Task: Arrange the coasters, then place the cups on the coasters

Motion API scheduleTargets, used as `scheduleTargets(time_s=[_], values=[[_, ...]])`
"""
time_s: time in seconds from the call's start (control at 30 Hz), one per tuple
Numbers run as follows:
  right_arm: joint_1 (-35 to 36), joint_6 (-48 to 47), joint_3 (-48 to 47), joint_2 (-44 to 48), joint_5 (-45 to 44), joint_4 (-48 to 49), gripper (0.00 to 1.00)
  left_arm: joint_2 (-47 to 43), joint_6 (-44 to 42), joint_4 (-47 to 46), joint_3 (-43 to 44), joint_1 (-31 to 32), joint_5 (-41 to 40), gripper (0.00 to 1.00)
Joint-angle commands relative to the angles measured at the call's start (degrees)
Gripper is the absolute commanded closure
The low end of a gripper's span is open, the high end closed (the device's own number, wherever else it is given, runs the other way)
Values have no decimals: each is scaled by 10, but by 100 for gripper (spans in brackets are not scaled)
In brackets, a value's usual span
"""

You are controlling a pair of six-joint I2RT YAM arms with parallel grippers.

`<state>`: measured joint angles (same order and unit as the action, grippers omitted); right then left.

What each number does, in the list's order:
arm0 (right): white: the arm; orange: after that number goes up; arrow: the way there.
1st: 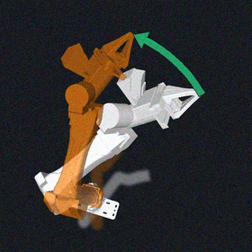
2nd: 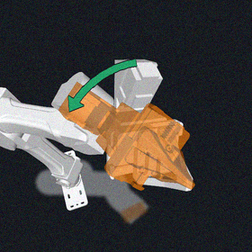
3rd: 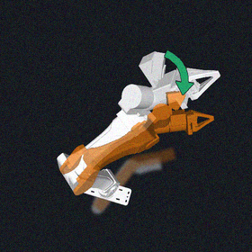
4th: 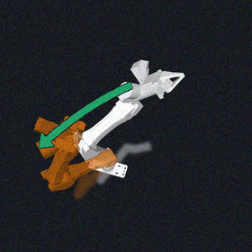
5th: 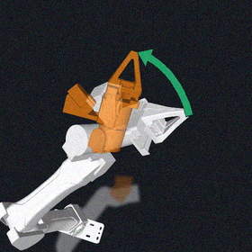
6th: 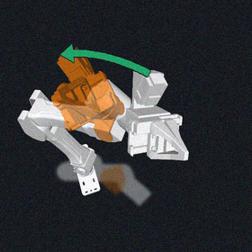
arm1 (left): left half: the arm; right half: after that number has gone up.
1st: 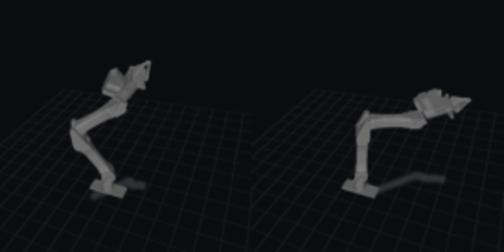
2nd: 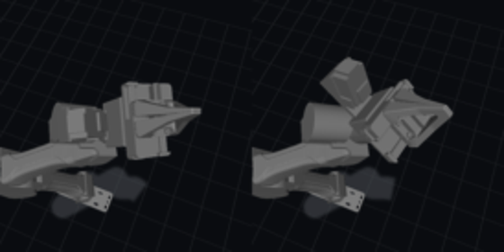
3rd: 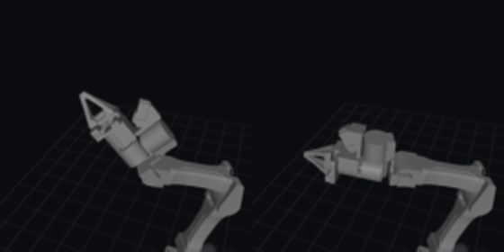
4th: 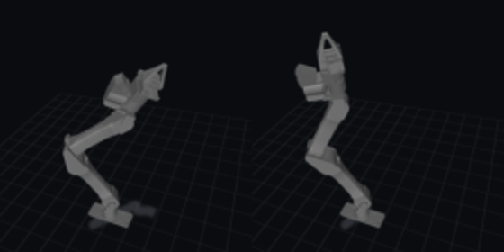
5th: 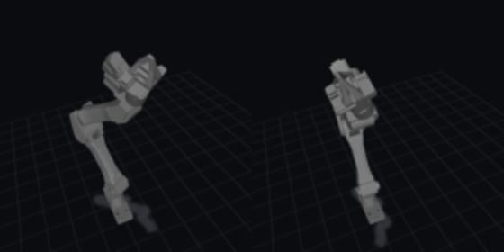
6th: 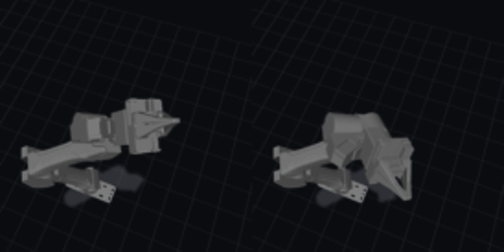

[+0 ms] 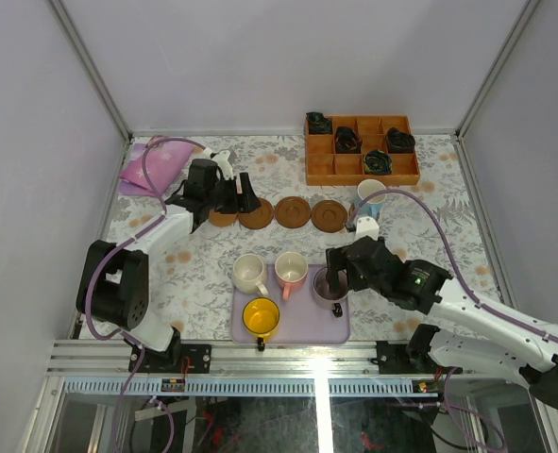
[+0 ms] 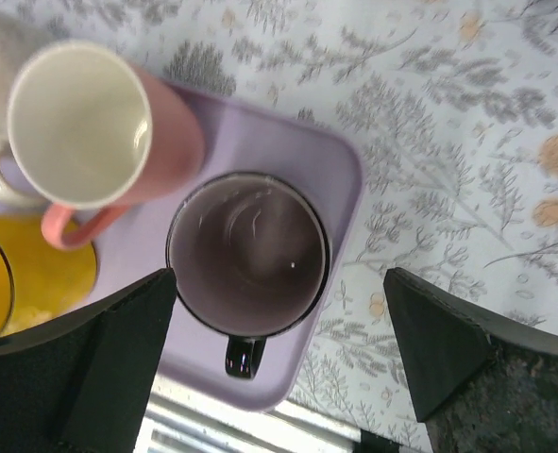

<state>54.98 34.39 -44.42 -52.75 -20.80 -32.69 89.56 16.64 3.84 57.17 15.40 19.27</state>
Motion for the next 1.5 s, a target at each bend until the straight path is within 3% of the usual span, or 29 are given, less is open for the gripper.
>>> scheduleTargets(time_s=[0.0,0.63,1.1,1.27,1.47], values=[[7,-19,24,3,94,-33,1,-1,-10,-8,6,2,2,28],[25,-44,67,-25,151,-2,1,-8,-8,0,9,2,-5,27],[26,-26,76,-86,116,39,0,-19,-18,19,3,2,-13,27],[27,-23,77,-102,116,50,12,-22,-18,23,-1,2,-14,27],[27,-19,85,-115,128,56,38,-23,-20,26,0,3,-15,27]])
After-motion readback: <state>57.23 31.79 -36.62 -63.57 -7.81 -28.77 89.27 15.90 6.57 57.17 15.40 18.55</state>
